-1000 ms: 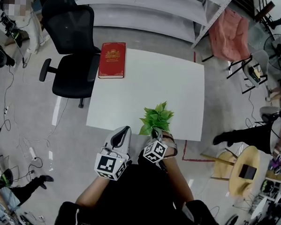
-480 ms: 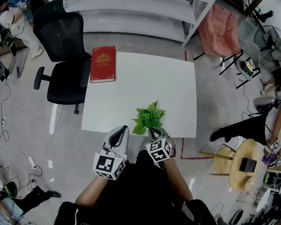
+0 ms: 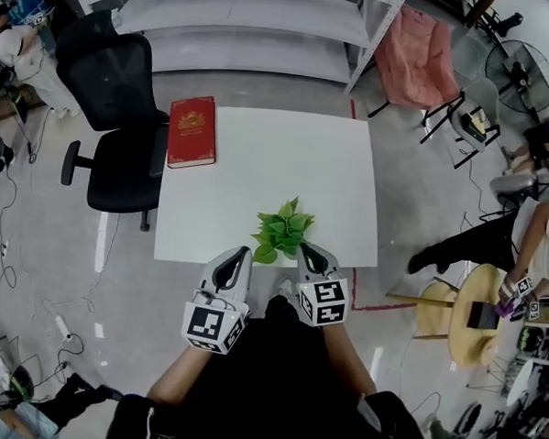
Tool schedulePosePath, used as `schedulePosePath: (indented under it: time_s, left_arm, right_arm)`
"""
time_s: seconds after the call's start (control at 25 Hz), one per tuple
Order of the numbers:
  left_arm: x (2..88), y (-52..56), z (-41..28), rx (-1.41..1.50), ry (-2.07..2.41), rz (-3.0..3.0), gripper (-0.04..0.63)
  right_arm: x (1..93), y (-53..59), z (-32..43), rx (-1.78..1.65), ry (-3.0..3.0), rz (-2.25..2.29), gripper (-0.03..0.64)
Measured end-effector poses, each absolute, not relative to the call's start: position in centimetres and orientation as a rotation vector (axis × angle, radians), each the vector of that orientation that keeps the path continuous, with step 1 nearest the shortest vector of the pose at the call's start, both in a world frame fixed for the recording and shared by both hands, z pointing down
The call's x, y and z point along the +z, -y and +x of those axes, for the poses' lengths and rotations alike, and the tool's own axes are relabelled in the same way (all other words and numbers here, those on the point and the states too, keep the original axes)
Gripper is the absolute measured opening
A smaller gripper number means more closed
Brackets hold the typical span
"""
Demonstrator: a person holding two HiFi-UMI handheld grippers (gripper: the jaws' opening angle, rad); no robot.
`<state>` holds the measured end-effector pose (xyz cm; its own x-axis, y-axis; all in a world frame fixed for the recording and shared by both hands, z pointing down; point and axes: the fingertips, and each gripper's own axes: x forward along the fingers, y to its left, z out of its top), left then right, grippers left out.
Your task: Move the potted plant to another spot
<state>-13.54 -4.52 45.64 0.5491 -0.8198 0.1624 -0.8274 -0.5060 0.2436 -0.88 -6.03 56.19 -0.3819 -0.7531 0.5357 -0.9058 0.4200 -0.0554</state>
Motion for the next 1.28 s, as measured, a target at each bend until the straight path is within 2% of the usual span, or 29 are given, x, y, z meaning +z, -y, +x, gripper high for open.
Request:
schedulePosePath:
  time_s: [0.56, 1.28]
  left_arm:
    - [45.4, 3.6, -12.0, 0.031, 1.335, 2.517, 0.017]
    - [45.8, 3.4, -11.8, 0.056, 1.328, 2.528, 0.017]
  right_arm:
    - [49.9, 2.8, 0.2, 0.442, 2.333, 1.622, 0.012]
    - [49.3, 1.8, 0.3, 0.423, 2.347, 1.663, 0.012]
